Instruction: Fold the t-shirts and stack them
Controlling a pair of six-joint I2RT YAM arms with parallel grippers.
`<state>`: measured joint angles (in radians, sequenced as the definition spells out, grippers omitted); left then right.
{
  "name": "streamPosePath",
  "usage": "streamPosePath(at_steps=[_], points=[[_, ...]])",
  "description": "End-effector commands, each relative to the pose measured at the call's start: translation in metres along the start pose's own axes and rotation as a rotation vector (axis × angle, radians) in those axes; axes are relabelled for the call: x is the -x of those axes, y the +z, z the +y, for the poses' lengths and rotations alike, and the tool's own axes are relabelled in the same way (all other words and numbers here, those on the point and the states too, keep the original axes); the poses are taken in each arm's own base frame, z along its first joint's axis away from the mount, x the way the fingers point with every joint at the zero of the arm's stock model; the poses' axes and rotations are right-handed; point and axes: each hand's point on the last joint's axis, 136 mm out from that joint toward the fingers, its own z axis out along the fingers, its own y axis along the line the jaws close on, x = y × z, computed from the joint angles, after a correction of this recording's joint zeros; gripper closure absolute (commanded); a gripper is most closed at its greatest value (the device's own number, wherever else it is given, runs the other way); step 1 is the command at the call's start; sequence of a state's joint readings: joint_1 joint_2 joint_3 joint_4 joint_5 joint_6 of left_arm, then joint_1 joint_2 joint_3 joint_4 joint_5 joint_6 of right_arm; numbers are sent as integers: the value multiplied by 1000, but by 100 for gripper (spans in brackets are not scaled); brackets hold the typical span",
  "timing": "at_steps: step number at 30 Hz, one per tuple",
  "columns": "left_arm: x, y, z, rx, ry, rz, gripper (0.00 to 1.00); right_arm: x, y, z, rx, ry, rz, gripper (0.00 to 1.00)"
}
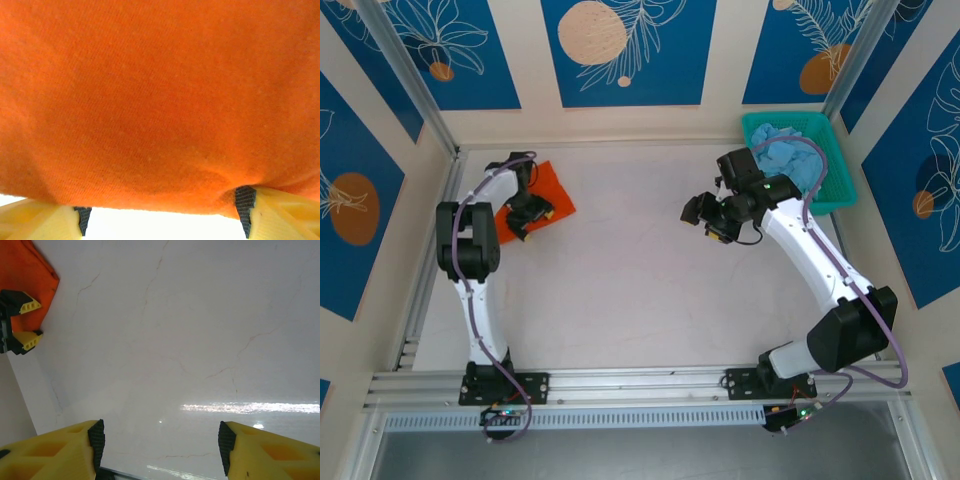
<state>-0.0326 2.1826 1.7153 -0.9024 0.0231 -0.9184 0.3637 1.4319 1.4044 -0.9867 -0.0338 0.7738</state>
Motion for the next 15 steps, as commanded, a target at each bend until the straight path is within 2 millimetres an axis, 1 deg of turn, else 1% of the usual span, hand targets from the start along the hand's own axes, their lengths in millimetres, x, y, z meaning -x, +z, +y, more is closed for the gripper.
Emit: streamPosePath(at_steps=[1, 4, 6, 9, 15], points=[[20, 18, 22, 126, -14, -22, 23, -7, 4, 1, 5, 20, 29, 36], [40, 18, 28, 170, 19, -51, 23, -9, 2, 0, -3, 23, 29, 36], [55, 15, 27, 185, 61, -65, 23, -10, 2, -1, -12, 26, 27, 36], [74, 6, 34, 274, 141, -90, 23, -12, 0, -2, -20, 26, 28, 36], [97, -6, 43, 363, 292, -135, 20, -15, -1, -1, -32, 25, 27, 36]])
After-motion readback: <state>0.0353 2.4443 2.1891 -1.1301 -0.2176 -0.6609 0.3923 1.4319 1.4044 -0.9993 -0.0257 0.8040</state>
